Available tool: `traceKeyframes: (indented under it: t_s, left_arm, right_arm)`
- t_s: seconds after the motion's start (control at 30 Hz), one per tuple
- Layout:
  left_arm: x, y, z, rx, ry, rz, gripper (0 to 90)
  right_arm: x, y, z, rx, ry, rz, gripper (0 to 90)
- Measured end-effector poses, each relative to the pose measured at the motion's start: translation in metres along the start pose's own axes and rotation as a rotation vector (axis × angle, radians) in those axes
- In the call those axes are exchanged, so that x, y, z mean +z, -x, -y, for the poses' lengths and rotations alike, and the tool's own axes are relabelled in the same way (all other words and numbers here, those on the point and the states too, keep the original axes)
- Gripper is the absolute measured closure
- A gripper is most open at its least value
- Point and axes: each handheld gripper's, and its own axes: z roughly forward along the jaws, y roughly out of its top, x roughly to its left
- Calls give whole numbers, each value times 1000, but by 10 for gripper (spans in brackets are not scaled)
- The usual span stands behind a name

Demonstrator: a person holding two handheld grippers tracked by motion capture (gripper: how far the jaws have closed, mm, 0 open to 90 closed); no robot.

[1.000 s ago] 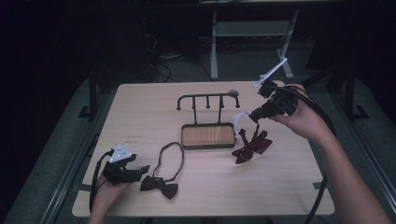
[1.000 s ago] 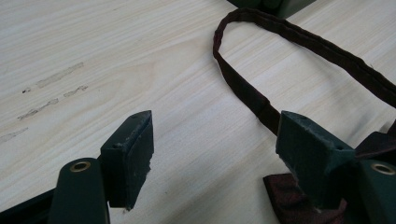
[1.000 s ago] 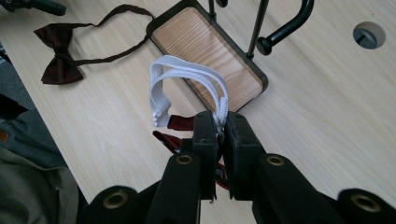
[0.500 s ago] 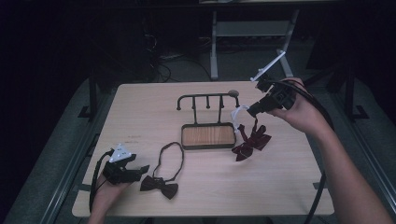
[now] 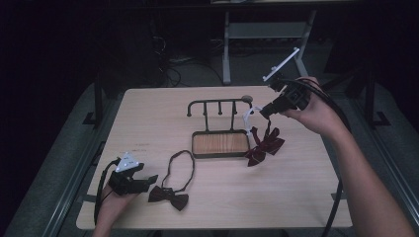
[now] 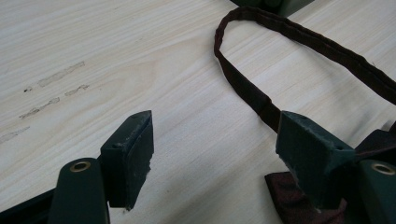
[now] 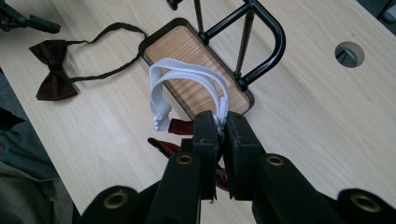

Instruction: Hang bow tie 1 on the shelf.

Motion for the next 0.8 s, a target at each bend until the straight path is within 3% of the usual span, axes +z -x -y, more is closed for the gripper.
traceKeyframes:
  t_s: [0.3,0.8]
  left_arm:
    - [0,1,0,0,-1,0,282]
    - [1,1,0,9,-7,5,282]
  right_arm:
    - [-1,6,-6,10,-8,9,837]
    - [16,31,-16,73,-43,12,836]
